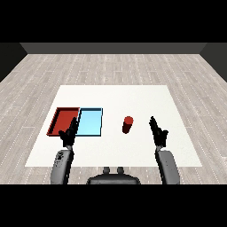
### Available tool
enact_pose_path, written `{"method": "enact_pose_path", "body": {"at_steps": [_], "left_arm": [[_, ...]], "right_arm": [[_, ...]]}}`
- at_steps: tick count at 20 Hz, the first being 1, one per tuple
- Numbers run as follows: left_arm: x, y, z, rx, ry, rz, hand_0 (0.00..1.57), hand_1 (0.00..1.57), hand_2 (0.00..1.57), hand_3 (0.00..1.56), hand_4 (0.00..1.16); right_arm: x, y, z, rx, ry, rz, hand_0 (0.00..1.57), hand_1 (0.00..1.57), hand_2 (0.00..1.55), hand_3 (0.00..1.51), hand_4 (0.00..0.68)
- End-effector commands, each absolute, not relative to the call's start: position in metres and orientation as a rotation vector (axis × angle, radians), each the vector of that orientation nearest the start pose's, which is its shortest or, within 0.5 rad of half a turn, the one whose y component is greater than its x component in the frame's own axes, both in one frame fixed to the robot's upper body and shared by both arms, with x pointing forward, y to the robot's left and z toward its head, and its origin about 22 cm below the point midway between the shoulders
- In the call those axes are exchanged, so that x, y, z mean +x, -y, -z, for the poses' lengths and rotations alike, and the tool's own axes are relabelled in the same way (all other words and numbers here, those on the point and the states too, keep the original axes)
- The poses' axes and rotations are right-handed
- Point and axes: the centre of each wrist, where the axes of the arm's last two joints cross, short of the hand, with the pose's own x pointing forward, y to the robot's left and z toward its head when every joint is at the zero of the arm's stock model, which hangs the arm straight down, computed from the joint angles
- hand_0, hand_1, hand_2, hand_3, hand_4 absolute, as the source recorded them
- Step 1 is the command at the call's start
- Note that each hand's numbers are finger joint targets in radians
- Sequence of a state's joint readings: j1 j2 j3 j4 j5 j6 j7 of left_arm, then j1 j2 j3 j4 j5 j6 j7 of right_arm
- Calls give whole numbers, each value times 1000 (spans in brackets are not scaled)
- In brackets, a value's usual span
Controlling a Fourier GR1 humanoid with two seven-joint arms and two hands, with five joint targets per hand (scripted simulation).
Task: Pick the red can and put it in the red box
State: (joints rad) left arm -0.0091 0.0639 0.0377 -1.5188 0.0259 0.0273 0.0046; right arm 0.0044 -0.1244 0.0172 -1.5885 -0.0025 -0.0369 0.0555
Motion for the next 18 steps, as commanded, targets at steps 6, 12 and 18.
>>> {"method": "enact_pose_path", "body": {"at_steps": [6, 12, 18], "left_arm": [[238, -268, -4, 131, 1564, 50, 0, 0, 0, 0, 0], [251, -245, -17, 49, 1948, -24, 0, 0, 0, 0, 0], [229, -256, -6, 39, 1951, 4, 0, 0, 0, 0, 0]], "right_arm": [[264, 241, -14, -127, 1561, -74, 0, 0, 0, 0, 0], [253, 257, -11, 121, 1842, -16, 0, 0, 0, 0, 0], [246, 259, 3, 113, 1838, -28, 0, 0, 0, 0, 0]]}}
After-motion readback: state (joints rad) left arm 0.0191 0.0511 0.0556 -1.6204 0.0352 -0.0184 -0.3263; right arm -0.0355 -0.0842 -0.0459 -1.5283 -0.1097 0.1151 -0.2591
